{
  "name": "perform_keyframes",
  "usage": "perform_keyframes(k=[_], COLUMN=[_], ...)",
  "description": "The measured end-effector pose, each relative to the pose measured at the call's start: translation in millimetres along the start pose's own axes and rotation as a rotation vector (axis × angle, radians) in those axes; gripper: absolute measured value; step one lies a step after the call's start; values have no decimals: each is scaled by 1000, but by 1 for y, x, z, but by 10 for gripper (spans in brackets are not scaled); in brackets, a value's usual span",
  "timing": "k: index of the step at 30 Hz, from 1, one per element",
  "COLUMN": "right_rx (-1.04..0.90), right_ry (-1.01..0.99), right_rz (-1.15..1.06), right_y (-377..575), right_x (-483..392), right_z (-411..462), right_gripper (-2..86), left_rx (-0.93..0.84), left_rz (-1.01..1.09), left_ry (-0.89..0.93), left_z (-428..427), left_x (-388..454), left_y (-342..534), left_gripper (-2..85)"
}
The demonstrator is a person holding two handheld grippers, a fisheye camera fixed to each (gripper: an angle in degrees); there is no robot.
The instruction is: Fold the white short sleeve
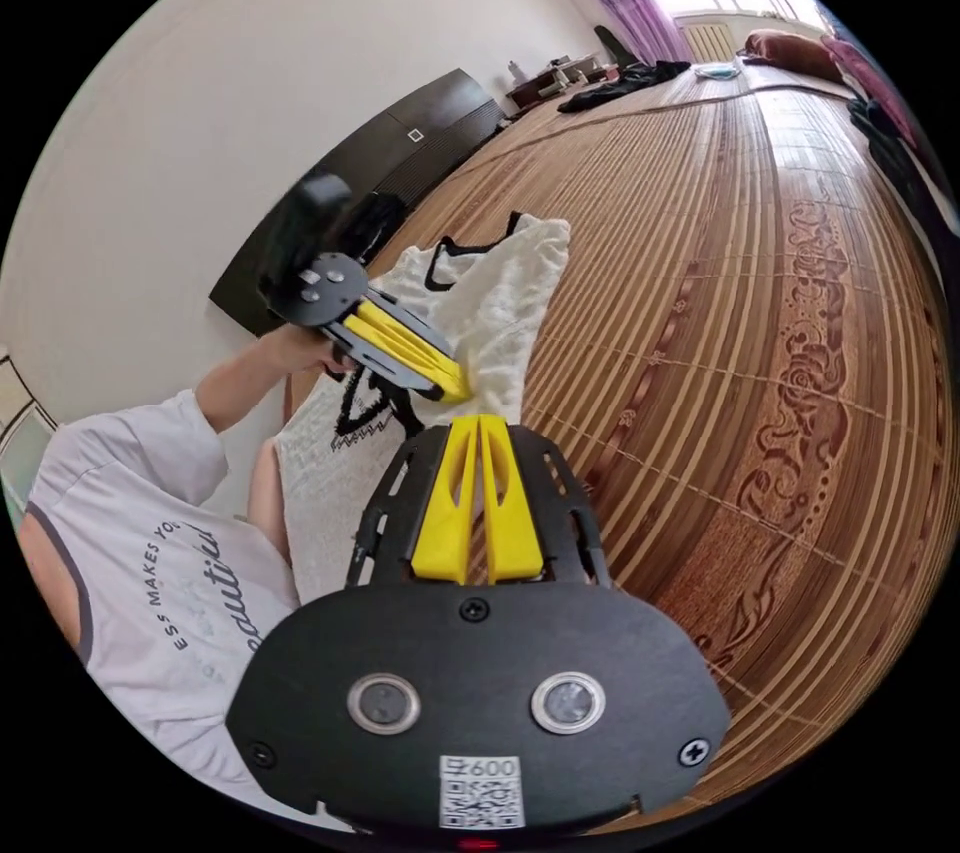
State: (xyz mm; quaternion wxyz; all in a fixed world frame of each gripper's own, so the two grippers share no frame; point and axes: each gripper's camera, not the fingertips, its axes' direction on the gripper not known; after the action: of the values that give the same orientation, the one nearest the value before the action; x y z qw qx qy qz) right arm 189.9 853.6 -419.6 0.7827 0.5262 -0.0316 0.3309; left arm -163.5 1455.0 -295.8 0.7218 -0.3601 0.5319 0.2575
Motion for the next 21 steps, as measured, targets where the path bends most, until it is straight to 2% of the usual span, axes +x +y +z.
perform_keyframes(k=[2, 3, 8, 11, 14, 17, 21], right_rx=[182, 188, -121, -105, -89, -105, -43], right_ry=[-187, -209, 169, 173, 85, 123, 5], right_rz=[6, 17, 1, 37, 102, 49, -16], right_y=[10, 9, -10, -6, 0, 1, 9], right_x=[11, 12, -17, -10, 10, -1, -6], right_z=[-21, -20, 46, 39, 28, 28, 12], right_gripper=[-9, -9, -9, -9, -9, -9, -9], left_rx=[3, 8, 8, 28, 63, 90, 149], left_rz=[-9, -22, -9, -14, 54, 37, -62], left_ry=[6, 3, -85, -119, -130, -201, -68], left_z=[5, 10, 23, 32, 33, 19, 7], left_x=[-3, -4, 7, 10, 12, 7, -14], left_y=[5, 8, 18, 27, 42, 66, 102], left_gripper=[4, 3, 2, 2, 2, 3, 2])
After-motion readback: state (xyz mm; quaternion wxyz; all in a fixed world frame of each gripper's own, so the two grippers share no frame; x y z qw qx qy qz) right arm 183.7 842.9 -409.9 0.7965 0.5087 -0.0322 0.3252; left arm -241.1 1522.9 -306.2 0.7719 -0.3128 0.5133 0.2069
